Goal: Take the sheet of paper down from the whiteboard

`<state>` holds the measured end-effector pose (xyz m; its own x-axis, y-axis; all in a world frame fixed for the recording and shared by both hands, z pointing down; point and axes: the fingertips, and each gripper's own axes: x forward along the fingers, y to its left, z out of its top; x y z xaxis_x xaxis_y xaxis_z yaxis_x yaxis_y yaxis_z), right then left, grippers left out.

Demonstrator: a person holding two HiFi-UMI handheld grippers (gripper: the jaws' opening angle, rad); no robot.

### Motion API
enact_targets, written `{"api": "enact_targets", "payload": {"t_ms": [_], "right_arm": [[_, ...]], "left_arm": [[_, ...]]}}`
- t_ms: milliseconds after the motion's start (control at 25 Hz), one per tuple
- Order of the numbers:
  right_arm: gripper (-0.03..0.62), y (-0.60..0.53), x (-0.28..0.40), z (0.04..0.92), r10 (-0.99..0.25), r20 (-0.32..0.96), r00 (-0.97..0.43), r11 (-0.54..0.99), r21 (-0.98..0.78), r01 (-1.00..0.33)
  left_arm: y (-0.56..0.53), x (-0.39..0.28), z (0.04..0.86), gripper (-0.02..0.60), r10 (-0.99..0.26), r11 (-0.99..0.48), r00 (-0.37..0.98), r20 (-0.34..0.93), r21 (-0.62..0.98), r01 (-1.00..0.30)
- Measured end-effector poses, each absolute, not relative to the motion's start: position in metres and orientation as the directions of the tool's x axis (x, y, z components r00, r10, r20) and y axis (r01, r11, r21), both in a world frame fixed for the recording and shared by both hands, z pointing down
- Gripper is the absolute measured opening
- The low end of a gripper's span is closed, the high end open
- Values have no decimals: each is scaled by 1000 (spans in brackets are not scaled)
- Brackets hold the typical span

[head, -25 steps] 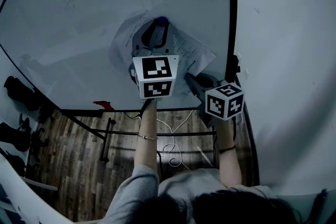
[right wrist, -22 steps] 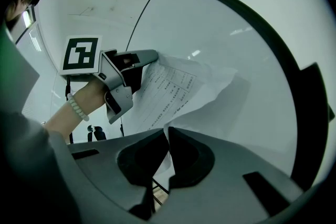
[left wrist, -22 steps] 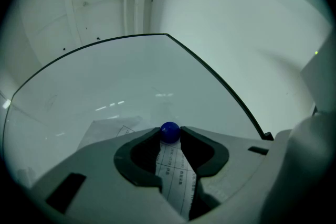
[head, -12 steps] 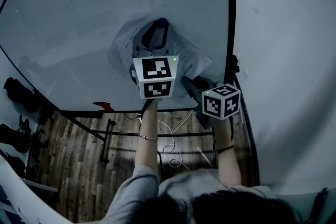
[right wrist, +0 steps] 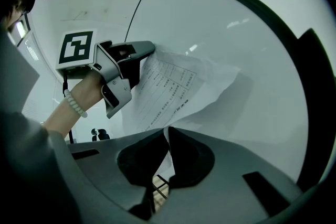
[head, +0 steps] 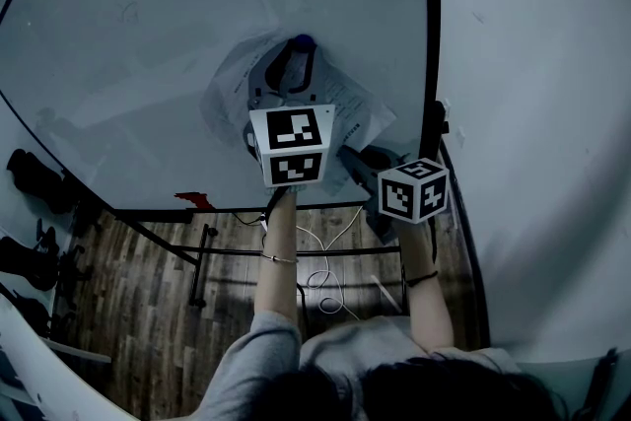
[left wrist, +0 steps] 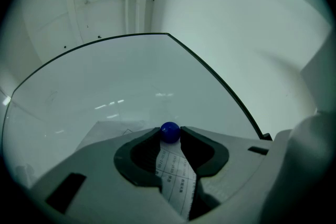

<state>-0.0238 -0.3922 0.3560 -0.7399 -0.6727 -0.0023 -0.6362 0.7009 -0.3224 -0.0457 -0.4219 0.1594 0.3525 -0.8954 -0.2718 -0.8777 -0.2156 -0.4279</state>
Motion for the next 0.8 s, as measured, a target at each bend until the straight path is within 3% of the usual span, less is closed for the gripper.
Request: {"api": "enact_targets", "payload": {"t_ms": [800], "right_arm": [[0, -395, -31, 387, -658, 70, -750, 674, -388, -628]], "left_arm": [[-424, -46, 159, 126, -896, -212, 344, -280, -410, -887]]}}
